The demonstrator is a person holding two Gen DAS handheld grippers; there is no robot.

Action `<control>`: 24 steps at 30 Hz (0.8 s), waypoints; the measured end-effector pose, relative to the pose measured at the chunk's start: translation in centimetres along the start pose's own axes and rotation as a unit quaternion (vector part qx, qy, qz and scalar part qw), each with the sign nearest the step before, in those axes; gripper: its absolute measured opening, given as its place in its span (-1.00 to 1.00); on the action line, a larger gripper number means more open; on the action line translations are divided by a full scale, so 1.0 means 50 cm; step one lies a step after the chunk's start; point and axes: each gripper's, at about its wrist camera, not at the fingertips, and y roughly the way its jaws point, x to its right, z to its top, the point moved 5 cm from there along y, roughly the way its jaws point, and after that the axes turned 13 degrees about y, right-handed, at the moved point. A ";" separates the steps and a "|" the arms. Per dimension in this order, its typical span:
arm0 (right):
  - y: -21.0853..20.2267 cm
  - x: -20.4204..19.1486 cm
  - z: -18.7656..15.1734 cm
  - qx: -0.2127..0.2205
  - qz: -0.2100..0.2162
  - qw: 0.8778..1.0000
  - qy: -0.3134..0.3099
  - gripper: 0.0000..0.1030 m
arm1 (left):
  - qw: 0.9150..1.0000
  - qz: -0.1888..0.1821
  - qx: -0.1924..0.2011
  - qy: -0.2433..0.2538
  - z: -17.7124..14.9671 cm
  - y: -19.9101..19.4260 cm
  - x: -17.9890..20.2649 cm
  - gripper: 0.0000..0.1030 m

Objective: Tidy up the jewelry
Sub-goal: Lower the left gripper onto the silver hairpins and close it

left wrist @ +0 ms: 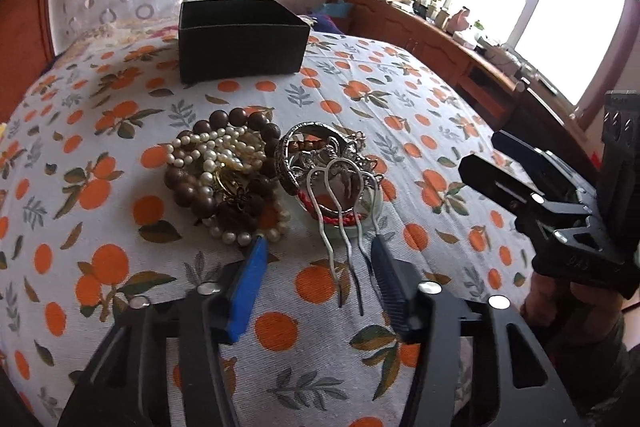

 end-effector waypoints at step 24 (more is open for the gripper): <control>0.001 0.000 0.000 -0.004 0.001 1.000 0.001 0.95 | 0.998 -0.005 0.051 0.035 0.012 -0.060 0.038 -0.98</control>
